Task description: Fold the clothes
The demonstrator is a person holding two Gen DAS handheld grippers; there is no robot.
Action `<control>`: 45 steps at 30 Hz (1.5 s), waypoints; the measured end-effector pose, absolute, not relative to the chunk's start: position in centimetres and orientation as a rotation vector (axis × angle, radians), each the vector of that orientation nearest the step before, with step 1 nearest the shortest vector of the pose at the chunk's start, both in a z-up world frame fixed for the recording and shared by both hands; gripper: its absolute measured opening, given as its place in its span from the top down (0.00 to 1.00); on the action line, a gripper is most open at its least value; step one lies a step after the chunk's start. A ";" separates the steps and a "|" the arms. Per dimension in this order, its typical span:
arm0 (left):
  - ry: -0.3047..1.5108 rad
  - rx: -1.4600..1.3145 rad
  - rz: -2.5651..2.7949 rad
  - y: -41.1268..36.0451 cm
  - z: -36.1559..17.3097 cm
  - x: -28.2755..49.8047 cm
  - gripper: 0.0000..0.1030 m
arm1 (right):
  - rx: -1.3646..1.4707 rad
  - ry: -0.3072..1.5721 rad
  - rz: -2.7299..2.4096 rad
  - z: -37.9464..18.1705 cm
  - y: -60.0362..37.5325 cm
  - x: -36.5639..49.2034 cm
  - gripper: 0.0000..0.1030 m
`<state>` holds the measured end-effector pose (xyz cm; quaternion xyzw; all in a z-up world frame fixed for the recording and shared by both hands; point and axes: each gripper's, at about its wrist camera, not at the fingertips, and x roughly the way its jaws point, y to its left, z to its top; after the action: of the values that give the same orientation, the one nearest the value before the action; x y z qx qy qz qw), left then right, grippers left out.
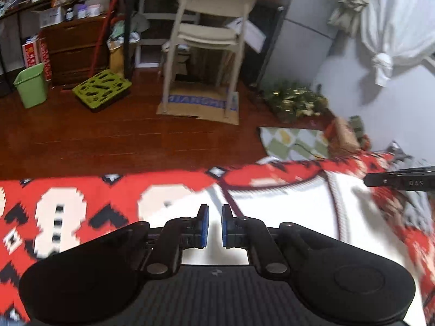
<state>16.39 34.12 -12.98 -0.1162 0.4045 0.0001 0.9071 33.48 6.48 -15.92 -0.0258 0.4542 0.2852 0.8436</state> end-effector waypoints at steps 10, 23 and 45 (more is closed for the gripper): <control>0.859 -0.215 -0.085 27.2 -14.1 7.2 0.93 | -0.172 0.927 0.714 -14.9 3.9 18.8 0.87; 0.794 -0.153 0.036 22.2 -17.0 2.4 0.80 | -0.159 0.799 0.607 -18.7 5.8 10.3 0.83; 0.783 -0.012 0.052 19.4 -18.3 -10.4 0.10 | -0.227 0.813 0.562 -19.5 -2.3 -3.3 0.01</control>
<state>-10.41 19.44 -18.25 -0.0056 0.3814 0.0256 0.9241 -3.31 -2.25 -19.49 -0.1087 0.3893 0.2689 0.8743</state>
